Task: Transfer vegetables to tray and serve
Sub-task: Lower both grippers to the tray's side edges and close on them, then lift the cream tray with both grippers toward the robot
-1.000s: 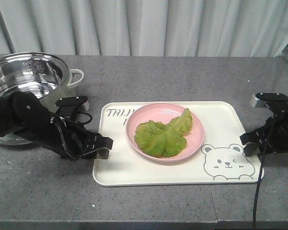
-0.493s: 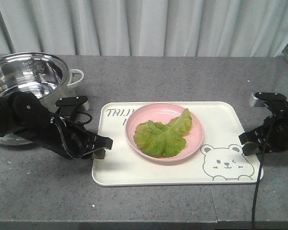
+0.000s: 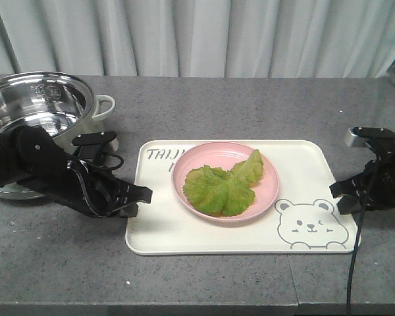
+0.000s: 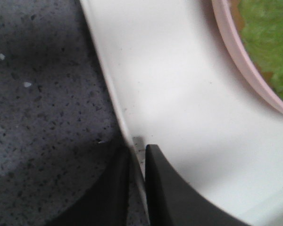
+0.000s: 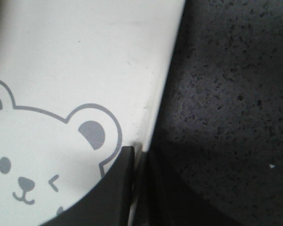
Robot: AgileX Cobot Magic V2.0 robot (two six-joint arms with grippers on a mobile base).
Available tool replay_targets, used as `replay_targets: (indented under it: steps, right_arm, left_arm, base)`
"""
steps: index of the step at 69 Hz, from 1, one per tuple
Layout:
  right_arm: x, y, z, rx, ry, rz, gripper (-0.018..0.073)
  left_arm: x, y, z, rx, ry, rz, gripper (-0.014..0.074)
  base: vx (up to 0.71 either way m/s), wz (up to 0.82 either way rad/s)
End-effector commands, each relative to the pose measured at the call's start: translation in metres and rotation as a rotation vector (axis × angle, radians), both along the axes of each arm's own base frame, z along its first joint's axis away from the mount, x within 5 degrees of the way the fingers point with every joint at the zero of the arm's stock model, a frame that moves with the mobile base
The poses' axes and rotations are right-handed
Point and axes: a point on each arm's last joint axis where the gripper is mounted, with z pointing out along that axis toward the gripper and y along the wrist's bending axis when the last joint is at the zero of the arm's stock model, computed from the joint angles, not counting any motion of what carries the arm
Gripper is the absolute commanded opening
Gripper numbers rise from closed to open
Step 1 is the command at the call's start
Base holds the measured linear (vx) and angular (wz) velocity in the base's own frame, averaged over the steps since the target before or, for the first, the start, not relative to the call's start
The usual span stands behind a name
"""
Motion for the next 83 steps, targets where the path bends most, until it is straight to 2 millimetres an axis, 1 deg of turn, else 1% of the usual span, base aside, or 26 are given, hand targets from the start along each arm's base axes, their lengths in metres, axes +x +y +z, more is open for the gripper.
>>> replay_targets:
  steps: [1,8,17,22,30,46,56,64,83]
  right_arm:
    - [-0.006,0.009,0.027,0.068,-0.042,0.021,-0.0008]
    - [-0.011,0.012,0.038,0.095,-0.056,0.024,-0.0006]
    - [-0.019,0.016,0.054,0.131,-0.079,0.034,-0.0006]
    - [-0.026,0.019,0.066,0.146,-0.101,0.043,-0.0006]
    - [-0.035,0.023,0.078,0.167,-0.112,0.060,-0.0006]
    - [-0.051,0.030,0.095,0.229,-0.107,0.096,-0.0006]
    - [-0.058,0.034,0.102,0.266,-0.099,0.105,-0.0005]
    - [-0.060,0.035,0.106,0.280,-0.104,0.093,-0.0005]
    - [-0.061,0.035,0.107,0.280,-0.106,0.091,-0.0003]
  left_arm:
    - [0.001,-0.004,0.026,-0.053,-0.090,0.007,-0.0008]
    - [-0.003,-0.003,0.036,-0.058,-0.117,0.002,-0.0008]
    - [-0.011,0.000,0.053,-0.069,-0.159,-0.009,-0.0008]
    - [-0.019,0.004,0.066,-0.057,-0.188,-0.032,-0.0008]
    - [-0.029,0.007,0.081,-0.061,-0.211,-0.051,-0.0008]
    - [-0.050,0.014,0.107,-0.064,-0.261,-0.083,-0.0008]
    - [-0.058,0.020,0.115,-0.046,-0.259,-0.057,-0.0008]
    - [-0.062,0.024,0.117,-0.018,-0.251,-0.035,-0.0008]
    - [-0.062,0.026,0.117,-0.007,-0.246,-0.018,-0.0008]
  base:
    - [0.00,0.00]
    - [0.00,0.00]
    - [0.00,0.00]
    - [0.00,0.00]
    - [0.00,0.00]
    - [0.00,0.00]
    - [0.00,0.00]
    - [0.00,0.00]
    - [0.00,0.00]
